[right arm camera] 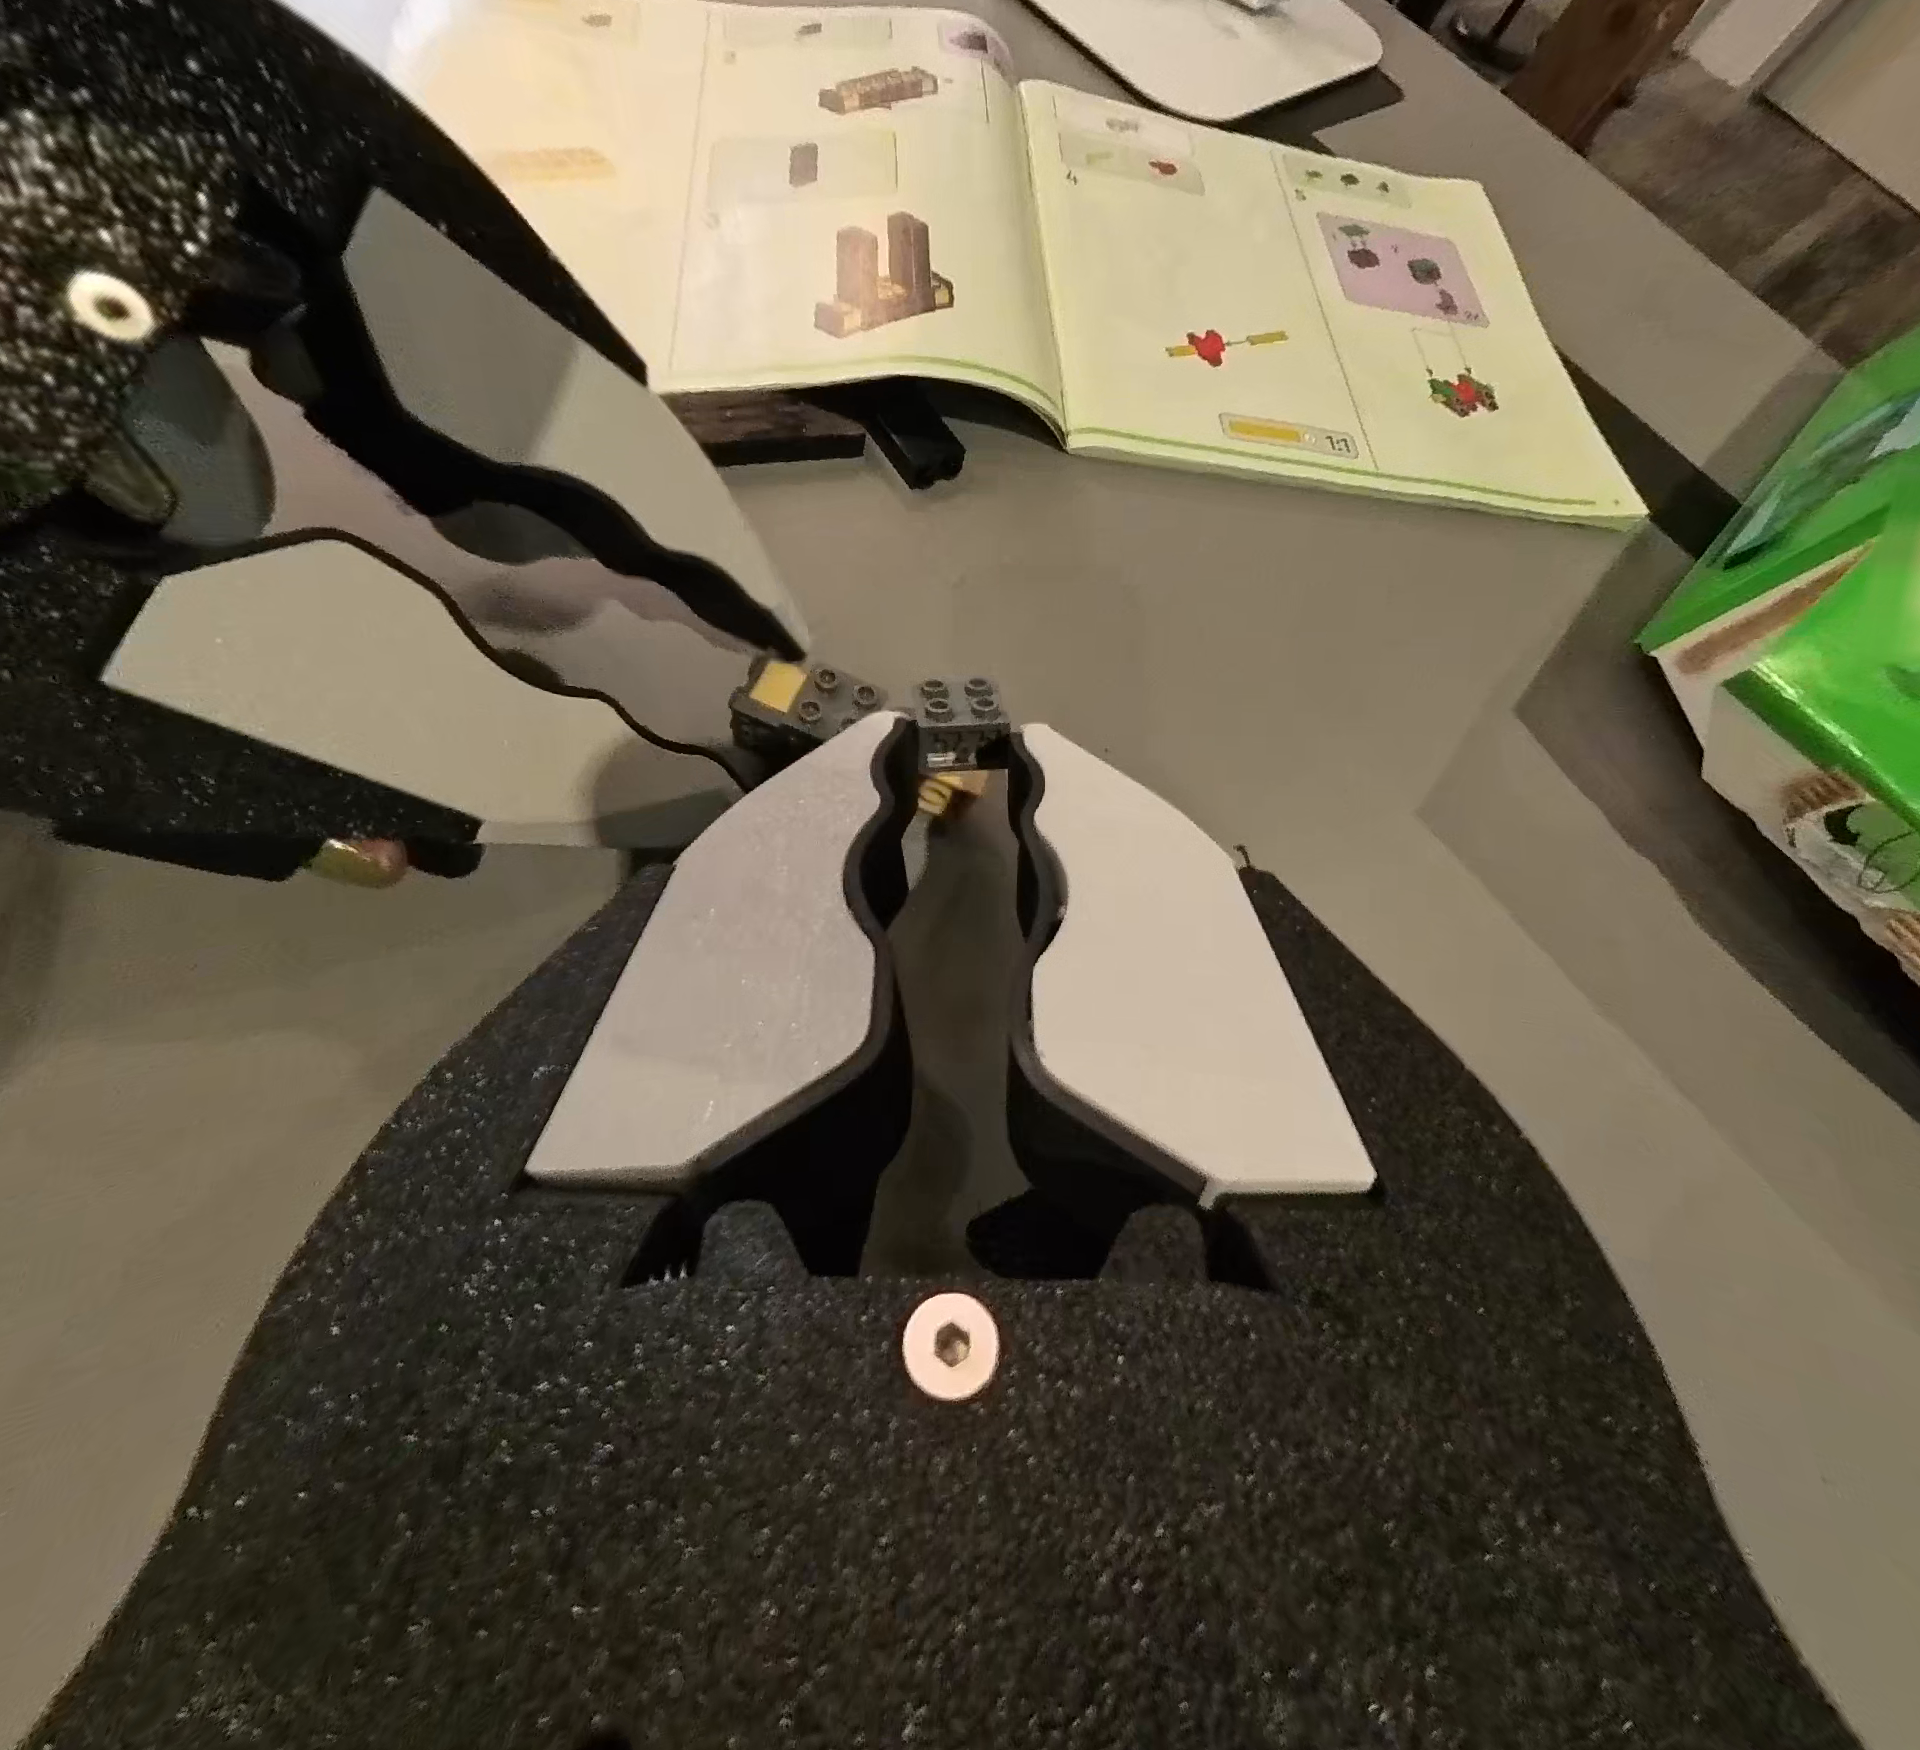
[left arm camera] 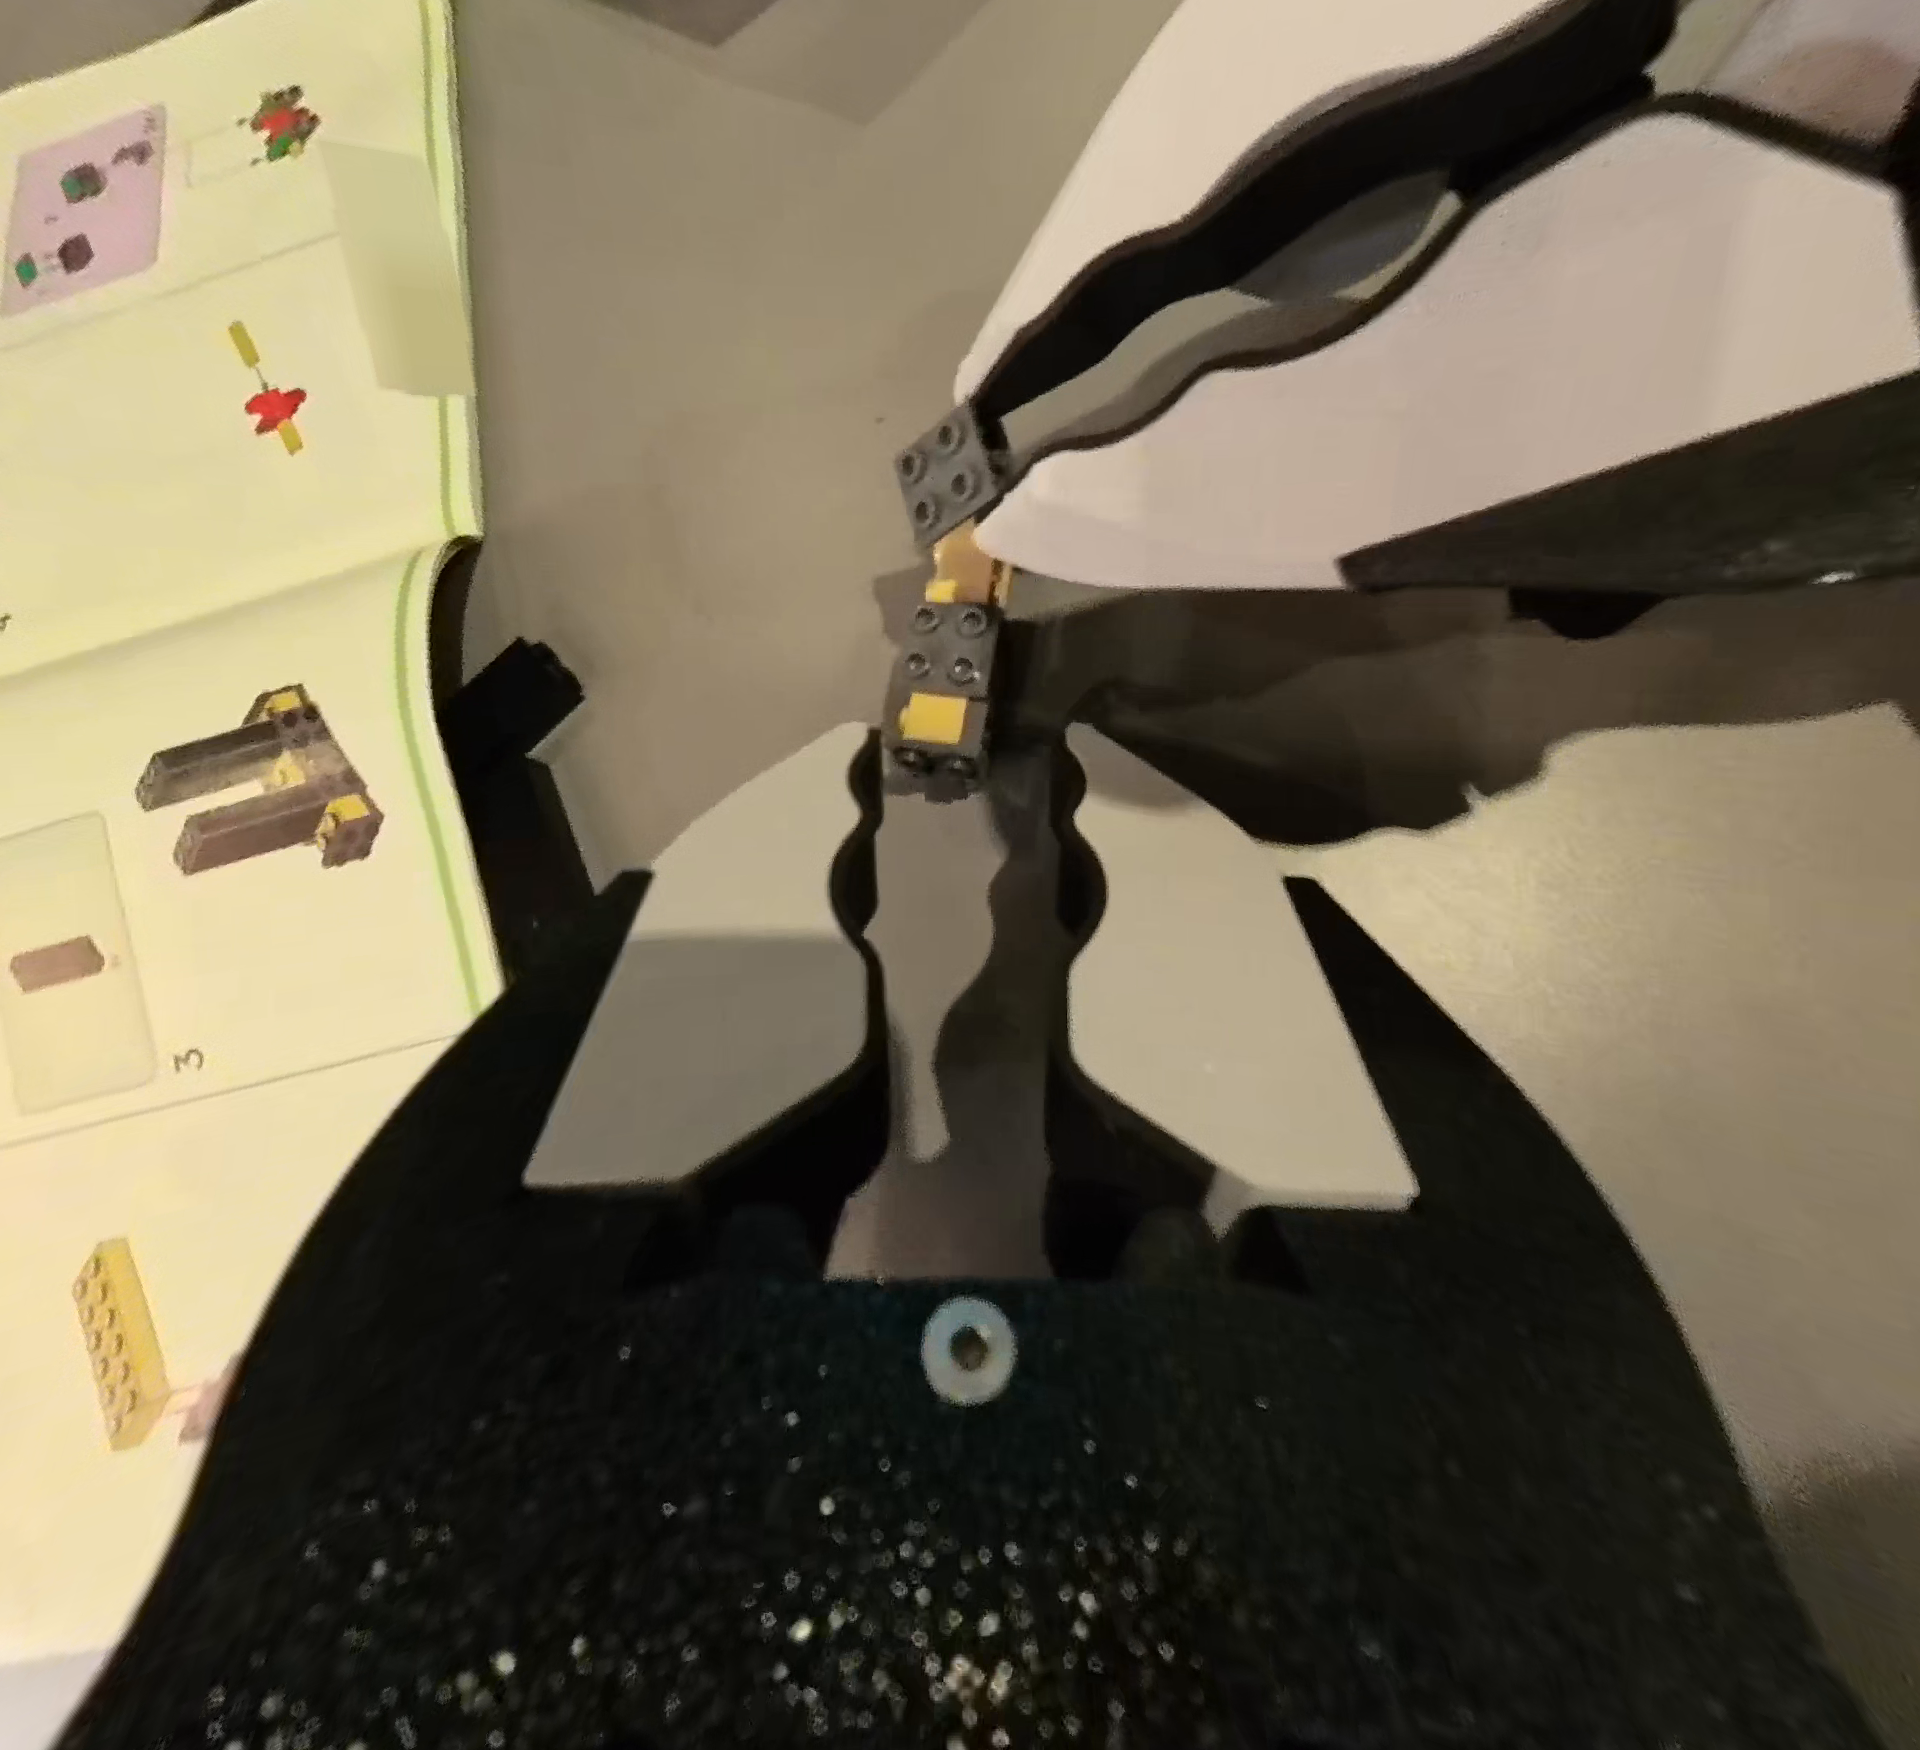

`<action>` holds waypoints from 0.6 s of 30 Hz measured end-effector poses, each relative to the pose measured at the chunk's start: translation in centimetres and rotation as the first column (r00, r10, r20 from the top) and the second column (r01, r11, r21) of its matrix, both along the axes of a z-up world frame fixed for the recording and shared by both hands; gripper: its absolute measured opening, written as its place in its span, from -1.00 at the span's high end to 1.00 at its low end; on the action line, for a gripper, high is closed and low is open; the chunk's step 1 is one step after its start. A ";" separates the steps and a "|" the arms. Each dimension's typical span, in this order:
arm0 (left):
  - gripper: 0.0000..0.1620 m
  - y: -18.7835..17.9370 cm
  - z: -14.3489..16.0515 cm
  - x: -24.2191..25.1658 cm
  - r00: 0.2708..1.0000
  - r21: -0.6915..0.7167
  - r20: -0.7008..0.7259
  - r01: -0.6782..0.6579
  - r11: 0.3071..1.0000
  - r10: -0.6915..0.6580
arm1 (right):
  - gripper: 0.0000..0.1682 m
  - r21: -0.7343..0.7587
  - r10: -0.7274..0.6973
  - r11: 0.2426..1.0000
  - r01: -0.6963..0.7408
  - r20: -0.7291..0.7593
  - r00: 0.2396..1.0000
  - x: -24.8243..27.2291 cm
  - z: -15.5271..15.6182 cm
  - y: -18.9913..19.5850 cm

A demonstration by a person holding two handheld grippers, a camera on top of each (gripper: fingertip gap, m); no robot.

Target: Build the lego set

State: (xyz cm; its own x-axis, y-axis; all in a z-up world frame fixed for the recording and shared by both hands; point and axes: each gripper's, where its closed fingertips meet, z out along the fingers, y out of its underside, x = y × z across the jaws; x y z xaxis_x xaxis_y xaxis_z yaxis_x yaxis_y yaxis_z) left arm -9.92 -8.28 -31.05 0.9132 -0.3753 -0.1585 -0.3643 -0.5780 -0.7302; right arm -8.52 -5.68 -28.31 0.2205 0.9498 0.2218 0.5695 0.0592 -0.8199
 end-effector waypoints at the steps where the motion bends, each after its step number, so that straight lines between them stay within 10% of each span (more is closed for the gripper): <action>1: 0.66 0.0 0.0 0.1 1.000 -0.003 0.003 0.005 1.000 -0.005 | 0.82 -0.009 -0.003 1.000 0.003 -0.002 1.000 0.0 0.0 0.0; 18: 0.78 0.2 -0.1 0.4 1.000 0.005 0.010 0.017 1.000 -0.017 | 0.82 -0.033 0.012 0.999 -0.011 0.021 1.000 -0.2 -0.8 0.1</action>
